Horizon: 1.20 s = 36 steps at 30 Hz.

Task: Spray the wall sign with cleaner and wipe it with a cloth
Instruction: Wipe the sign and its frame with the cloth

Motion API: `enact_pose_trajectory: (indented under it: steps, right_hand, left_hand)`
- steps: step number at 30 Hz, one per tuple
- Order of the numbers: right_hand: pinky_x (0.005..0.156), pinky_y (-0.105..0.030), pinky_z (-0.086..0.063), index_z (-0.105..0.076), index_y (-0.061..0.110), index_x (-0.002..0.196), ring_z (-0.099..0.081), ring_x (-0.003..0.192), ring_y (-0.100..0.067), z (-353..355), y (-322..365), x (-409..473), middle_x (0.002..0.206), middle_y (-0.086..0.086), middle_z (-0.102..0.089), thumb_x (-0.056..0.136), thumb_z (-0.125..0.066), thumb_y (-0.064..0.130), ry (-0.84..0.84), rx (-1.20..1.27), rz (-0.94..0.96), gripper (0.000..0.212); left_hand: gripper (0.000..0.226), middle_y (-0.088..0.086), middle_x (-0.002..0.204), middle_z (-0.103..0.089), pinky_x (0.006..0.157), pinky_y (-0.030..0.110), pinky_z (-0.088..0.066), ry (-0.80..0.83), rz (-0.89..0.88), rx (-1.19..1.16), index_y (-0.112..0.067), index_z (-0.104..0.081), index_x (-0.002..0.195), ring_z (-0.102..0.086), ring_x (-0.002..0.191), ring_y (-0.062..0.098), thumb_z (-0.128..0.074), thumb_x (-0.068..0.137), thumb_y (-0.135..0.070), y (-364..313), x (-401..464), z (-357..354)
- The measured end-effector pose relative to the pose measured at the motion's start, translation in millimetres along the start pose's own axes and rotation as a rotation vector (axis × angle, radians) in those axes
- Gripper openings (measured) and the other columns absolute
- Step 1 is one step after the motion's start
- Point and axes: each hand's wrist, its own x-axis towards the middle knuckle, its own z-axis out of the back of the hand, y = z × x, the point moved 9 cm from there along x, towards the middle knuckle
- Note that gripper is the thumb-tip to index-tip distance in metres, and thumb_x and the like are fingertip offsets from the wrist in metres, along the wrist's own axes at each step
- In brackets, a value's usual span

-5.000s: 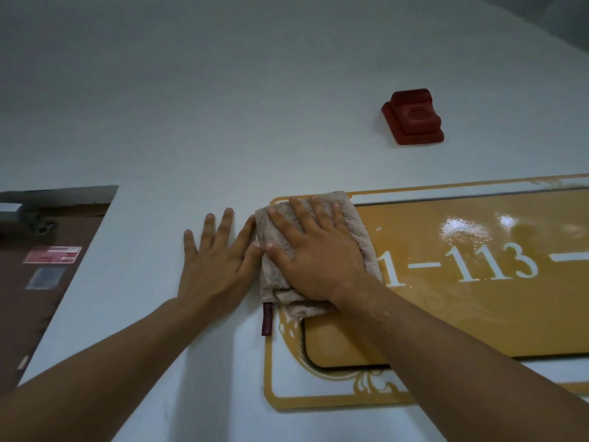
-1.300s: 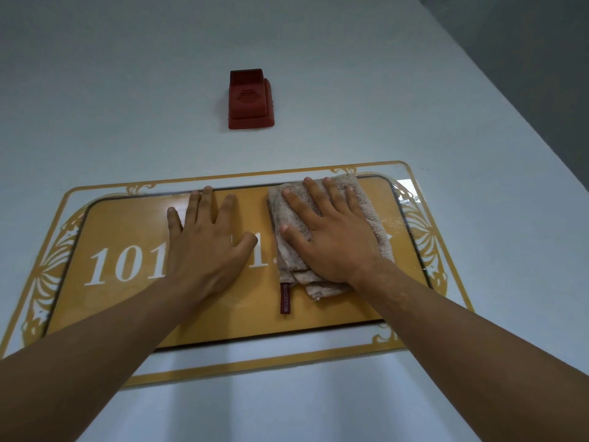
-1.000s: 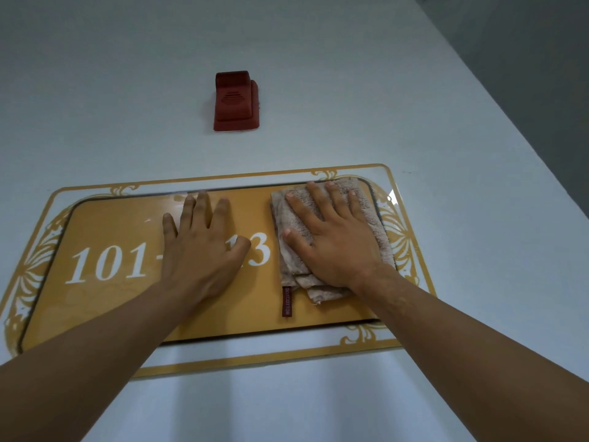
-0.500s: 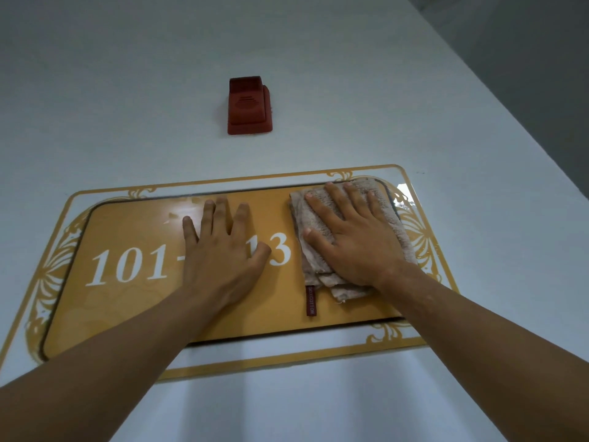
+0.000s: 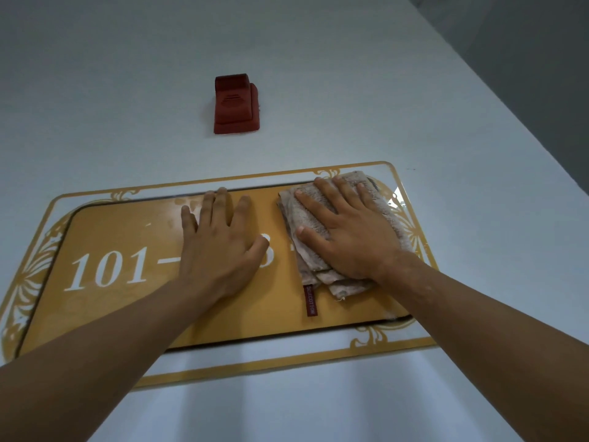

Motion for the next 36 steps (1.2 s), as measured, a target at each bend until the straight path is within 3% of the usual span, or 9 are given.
enact_pose_trajectory:
  steps: [5,11,15,22,29,36]
  right_hand:
    - [0.123,-0.046,0.01,0.002,0.047,0.157,0.013,0.154,-0.017,0,-3,-1,0.169,0.005,0.005,0.093,-0.007,0.073,-0.008,0.005,0.005,0.069]
    - [0.123,-0.046,0.01,0.0,0.047,0.157,0.012,0.154,-0.018,1,-6,-1,0.169,0.004,0.004,0.093,-0.007,0.073,-0.011,0.008,0.018,0.069]
    - [0.123,-0.045,0.012,0.004,0.047,0.156,0.014,0.154,-0.017,4,-22,-5,0.169,0.006,0.007,0.094,-0.006,0.073,-0.003,0.001,-0.004,0.068]
    - [0.123,-0.043,0.014,0.005,0.049,0.156,0.016,0.153,-0.014,11,-54,-19,0.169,0.007,0.009,0.092,-0.001,0.075,0.013,-0.004,-0.06,0.069]
    - [0.123,-0.043,0.013,0.005,0.05,0.155,0.018,0.153,-0.013,12,-76,-27,0.168,0.008,0.01,0.091,-0.002,0.077,0.001,0.014,-0.116,0.07]
    - [0.124,-0.044,0.011,0.003,0.049,0.156,0.018,0.153,-0.014,14,-85,-26,0.169,0.007,0.008,0.091,-0.003,0.076,0.002,0.046,-0.133,0.07]
  left_hand:
    - [0.089,0.01,0.173,-0.001,0.125,0.057,0.006,0.011,-0.079,0.009,-0.03,-0.01,0.164,0.004,0.159,0.027,-0.008,0.083,-0.068,-33,1,0]
    - [0.082,0.01,0.173,-0.002,0.125,0.056,0.006,-0.001,-0.057,-0.022,-0.031,-0.009,0.164,0.004,0.159,0.027,-0.016,0.089,-0.064,-41,5,2]
    - [0.088,0.009,0.173,0.001,0.126,0.055,0.007,0.024,-0.046,-0.017,-0.032,-0.008,0.164,0.006,0.159,0.026,-0.008,0.082,-0.065,-42,3,2]
    - [0.082,0.01,0.173,0.0,0.125,0.057,0.007,0.052,-0.019,0.018,-0.032,-0.006,0.164,0.007,0.159,0.027,-0.014,0.088,-0.064,-38,-2,-7]
    - [0.085,0.007,0.173,0.003,0.125,0.056,0.006,0.046,-0.024,0.02,-0.035,-0.003,0.163,0.007,0.159,0.026,-0.003,0.085,-0.07,-31,-4,-10]
    - [0.083,0.008,0.173,0.002,0.125,0.057,0.006,0.039,-0.023,0.007,-0.034,-0.004,0.163,0.006,0.159,0.027,-0.005,0.087,-0.07,-26,-4,-11]
